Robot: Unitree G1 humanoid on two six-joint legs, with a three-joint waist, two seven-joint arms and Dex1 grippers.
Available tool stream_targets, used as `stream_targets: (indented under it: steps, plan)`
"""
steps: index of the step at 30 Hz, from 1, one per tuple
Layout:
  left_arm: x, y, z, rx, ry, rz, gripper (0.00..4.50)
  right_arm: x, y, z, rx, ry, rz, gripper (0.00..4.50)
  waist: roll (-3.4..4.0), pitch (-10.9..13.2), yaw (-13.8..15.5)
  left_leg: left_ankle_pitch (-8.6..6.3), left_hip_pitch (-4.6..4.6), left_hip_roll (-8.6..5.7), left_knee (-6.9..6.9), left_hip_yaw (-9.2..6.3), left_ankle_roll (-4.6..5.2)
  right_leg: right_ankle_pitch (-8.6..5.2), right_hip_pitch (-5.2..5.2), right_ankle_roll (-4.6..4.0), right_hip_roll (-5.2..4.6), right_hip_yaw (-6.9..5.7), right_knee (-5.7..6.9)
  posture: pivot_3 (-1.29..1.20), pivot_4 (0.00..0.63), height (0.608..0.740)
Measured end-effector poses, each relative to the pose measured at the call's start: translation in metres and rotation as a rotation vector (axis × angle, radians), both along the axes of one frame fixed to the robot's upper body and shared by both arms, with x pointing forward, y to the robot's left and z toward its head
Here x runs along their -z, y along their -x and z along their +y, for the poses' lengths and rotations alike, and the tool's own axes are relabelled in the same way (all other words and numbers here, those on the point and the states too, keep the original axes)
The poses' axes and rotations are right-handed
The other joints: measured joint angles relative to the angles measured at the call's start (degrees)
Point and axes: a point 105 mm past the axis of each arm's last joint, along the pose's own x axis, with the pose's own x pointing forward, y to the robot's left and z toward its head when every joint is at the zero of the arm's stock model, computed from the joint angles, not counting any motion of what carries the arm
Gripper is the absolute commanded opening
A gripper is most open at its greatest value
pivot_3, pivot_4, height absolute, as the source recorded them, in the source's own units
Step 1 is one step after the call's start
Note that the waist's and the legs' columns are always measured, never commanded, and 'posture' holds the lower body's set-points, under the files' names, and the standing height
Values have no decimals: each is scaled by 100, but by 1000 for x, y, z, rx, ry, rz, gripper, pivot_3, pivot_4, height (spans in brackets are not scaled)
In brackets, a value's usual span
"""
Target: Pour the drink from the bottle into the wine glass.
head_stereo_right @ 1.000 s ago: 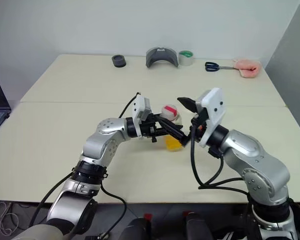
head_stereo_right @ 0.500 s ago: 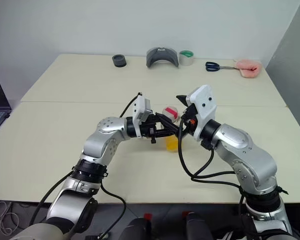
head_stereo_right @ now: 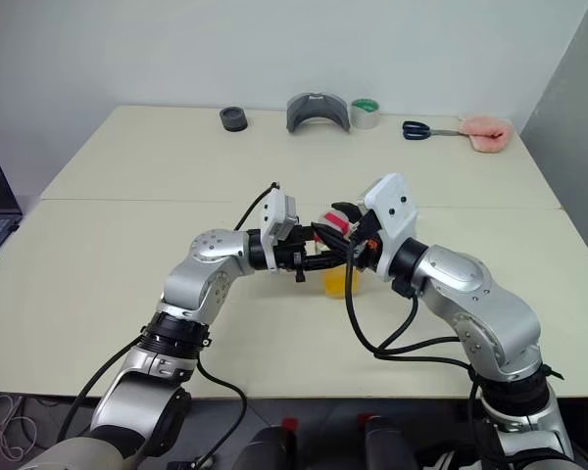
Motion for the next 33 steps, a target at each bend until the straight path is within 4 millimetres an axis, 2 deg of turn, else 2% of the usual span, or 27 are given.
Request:
stream_targets:
  steps: [3, 9, 13, 14, 20, 21, 24, 27, 30, 33]
  plan:
    - [0, 2, 0, 19, -7, -10, 1921, 1, 1, -3, -85, 33, -22, 1847, 0, 0, 3, 0, 0, -3, 1, 0, 0, 0, 1, 0, 0, -1, -1, 0, 150, 740]
    - [3, 8, -6, 69, -43, -37, 1904, -2, -6, -16, -392, 231, -54, 1847, 2, 8, -17, -1, 4, 2, 0, 2, 1, 0, 2, 1, 5, -3, -2, 0, 150, 740]
    - [1, 5, -7, 60, -44, -42, 1901, -7, -16, -18, -466, 247, -25, 1847, 6, 12, -34, 0, 2, 3, 2, -1, 1, 1, 1, 0, 3, -3, 0, 0, 150, 740]
    - [1, 5, -8, 60, -42, -41, 1901, -7, -16, -19, -472, 248, -21, 2197, 6, 12, -25, 0, 0, 1, 2, -2, 1, 1, 1, 0, 1, -4, -1, 0, 150, 740]
    - [1, 5, -8, 58, -40, -41, 1895, -5, -19, -33, -351, 189, -9, 4307, 6, 13, 15, 0, -6, -3, 4, -2, 0, 1, 0, 0, -8, -2, -2, 0, 150, 740]
    - [1, 5, -8, 54, -38, -44, 1895, -7, -18, -37, -314, 169, -13, 4500, 6, 14, 19, 0, -8, -2, 4, -2, 0, 1, -2, 0, -8, -1, -2, 0, 150, 740]
    - [0, 4, -7, 42, -36, -54, 1894, -21, -7, -51, -201, 100, -45, 4500, 7, 15, 26, 0, -11, -2, 3, -4, 0, 1, -3, 0, -9, -1, -3, 0, 150, 740]
    - [0, 3, -7, 33, -38, -65, 1894, -28, 15, -50, -144, 44, -62, 4500, 7, 15, 21, 0, -9, 0, 2, -4, 0, 1, -2, 0, -6, 0, -1, 0, 150, 740]
    - [1, 1, -9, 22, -35, -68, 1893, -16, 28, -38, -72, -13, -18, 4500, 9, 14, -6, 0, -3, 2, 2, 0, 0, 0, -2, 1, -2, 4, 4, 0, 150, 740]
    - [4, -2, -10, 11, -41, -62, 1893, -2, 25, -28, 58, -36, 25, 4500, 9, 14, -11, 0, 0, 2, 3, 2, 0, 0, -2, 2, 1, 5, 6, 0, 150, 740]
